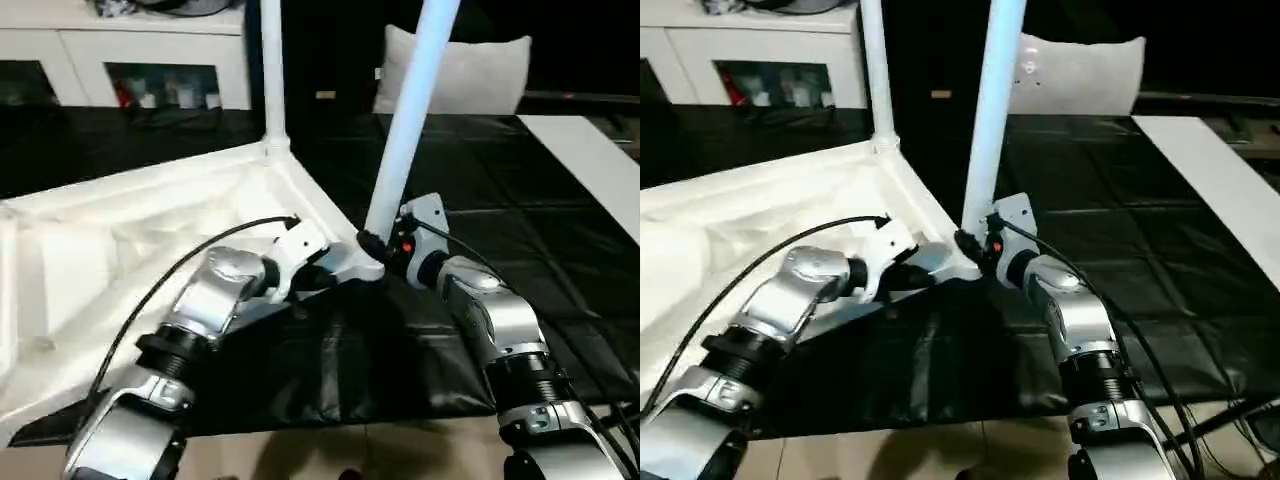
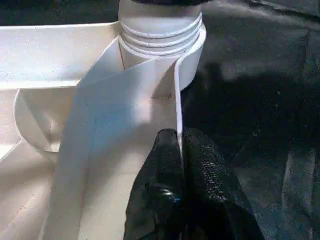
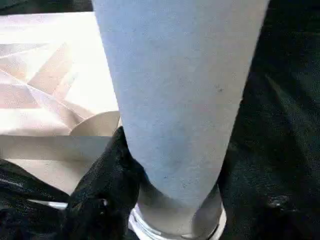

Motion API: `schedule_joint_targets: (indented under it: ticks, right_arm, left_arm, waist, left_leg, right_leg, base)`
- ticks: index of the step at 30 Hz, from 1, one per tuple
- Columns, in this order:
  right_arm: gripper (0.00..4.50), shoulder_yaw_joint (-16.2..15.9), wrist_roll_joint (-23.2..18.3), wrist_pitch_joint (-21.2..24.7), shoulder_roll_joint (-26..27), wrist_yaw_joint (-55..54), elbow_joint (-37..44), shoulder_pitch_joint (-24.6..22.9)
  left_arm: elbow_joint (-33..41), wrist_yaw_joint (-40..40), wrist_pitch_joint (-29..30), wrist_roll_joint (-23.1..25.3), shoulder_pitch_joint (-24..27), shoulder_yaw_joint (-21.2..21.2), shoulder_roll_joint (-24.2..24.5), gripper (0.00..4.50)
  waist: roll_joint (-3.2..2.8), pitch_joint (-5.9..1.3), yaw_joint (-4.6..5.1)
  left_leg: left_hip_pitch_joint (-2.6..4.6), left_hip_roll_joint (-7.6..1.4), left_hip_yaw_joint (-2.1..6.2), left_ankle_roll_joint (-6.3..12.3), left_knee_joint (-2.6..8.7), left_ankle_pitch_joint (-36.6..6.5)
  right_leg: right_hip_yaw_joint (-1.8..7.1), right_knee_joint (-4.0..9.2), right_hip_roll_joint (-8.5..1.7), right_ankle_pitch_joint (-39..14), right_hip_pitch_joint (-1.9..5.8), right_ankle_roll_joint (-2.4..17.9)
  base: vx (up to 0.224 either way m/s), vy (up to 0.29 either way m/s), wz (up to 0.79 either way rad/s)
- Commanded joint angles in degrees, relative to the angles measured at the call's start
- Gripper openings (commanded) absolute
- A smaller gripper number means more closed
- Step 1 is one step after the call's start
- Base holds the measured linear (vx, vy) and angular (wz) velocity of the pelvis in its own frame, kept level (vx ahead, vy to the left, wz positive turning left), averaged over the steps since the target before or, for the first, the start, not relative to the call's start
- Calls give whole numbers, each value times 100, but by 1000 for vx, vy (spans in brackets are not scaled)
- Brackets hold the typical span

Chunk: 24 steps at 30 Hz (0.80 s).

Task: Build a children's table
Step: Rotate leg to tighten

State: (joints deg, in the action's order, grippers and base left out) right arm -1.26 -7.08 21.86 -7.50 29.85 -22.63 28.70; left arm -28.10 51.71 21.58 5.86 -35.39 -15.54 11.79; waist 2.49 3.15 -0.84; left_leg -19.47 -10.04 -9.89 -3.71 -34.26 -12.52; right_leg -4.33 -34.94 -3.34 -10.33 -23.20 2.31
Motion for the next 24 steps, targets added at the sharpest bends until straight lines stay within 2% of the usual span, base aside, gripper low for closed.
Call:
schedule_joint_targets:
  ticks: [1,4,6,7,8,9,11,14,16,17,18,19,20,24]
  right_arm:
    - [275,-273,-123,53,152,359,48,-160]
    - [309,-351,-147,-104,-28,588,163,-272]
    - [318,-407,-262,-268,-410,1151,386,-475]
    - [328,-416,-294,-312,-512,1314,447,-526]
    - [345,-457,-389,-396,-861,1886,667,-672]
    - [357,-470,-411,-413,-957,2036,724,-707]
    - [363,-505,-448,-397,-1277,2519,857,-778]
    - [363,-532,-484,-497,-1645,3068,875,-785]
    - [363,-540,-494,-528,-1706,3160,861,-777]
    - [363,-588,-567,-668,-1892,3522,836,-761]
    - [335,-622,-614,-764,-1987,3743,812,-749]
    - [335,-644,-649,-825,-2052,3897,799,-743]
    - [315,-657,-673,-853,-2087,4004,784,-732]
    - [289,-728,-807,-816,-2204,4512,712,-648]
  left_arm:
    - [297,89,-170,-221,-80,-189,-289,0]
    - [278,107,-257,-100,-62,-222,-161,0]
    - [183,257,-506,19,-46,-295,85,0]
    - [158,309,-562,43,-41,-320,149,0]
    - [73,548,-775,135,-35,-440,371,0]
    - [51,618,-821,161,-33,-473,431,0]
    - [-19,909,-1123,209,-40,-577,633,0]
    - [-69,1366,-1515,160,-64,-668,850,0]
    - [-84,1441,-1594,152,-72,-692,887,0]
    - [-100,1719,-1873,124,-73,-793,1010,0]
    - [-105,1891,-2038,105,-70,-859,1082,0]
    - [-117,2007,-2158,90,-70,-900,1128,0]
    - [-110,2132,-2254,64,-61,-933,1166,0]
    - [-30,2726,-2542,-47,-14,-1081,1311,0]
  waist:
    - [-20,-377,-55]
    - [-25,-366,-114]
    - [-35,-358,-141]
    - [-60,-348,-158]
    - [-39,-351,-182]
    - [-63,-344,-197]
    - [-54,-340,-214]
    - [-30,-333,-247]
    - [-29,-341,-247]
    - [-18,-342,-250]
    - [-7,-352,-263]
    - [-10,-355,-271]
    - [-17,-355,-279]
    - [-7,-364,-303]
  left_leg:
    - [-65,-291,92,411,354,-344]
    - [-47,-302,89,417,363,-430]
    - [-39,-303,86,417,365,-541]
    - [-40,-299,94,421,371,-584]
    - [-36,-305,97,434,371,-640]
    - [-37,-303,93,453,371,-663]
    - [-31,-307,97,441,379,-718]
    - [-33,-311,101,442,378,-750]
    - [-30,-321,102,412,380,-703]
    - [-35,-319,101,410,378,-689]
    - [-32,-321,103,428,371,-661]
    - [-38,-322,95,472,363,-614]
    - [-33,-329,90,491,363,-568]
    - [-34,-344,84,502,361,-536]
  right_leg:
    - [343,430,-516,-991,372,1184]
    - [345,444,-519,-1095,371,1161]
    - [347,470,-522,-1221,371,1114]
    - [345,480,-523,-1285,377,1083]
    - [342,493,-518,-1377,379,1021]
    - [349,502,-515,-1412,375,995]
    - [339,504,-515,-1531,369,968]
    - [338,527,-526,-1806,355,878]
    - [337,505,-523,-1706,347,924]
    - [336,504,-527,-1686,348,937]
    - [336,488,-529,-1633,356,952]
    - [347,474,-531,-1495,356,996]
    - [349,459,-531,-1371,348,1047]
    - [339,436,-531,-1268,356,1136]
  base:
    - [0,0,0]
    - [0,0,0]
    - [0,0,0]
    - [0,0,0]
    - [0,0,0]
    - [0,0,0]
    - [0,0,0]
    - [0,0,0]
    - [0,0,0]
    - [0,0,0]
    - [0,0,0]
    - [0,0,0]
    - [0,0,0]
    - [0,0,0]
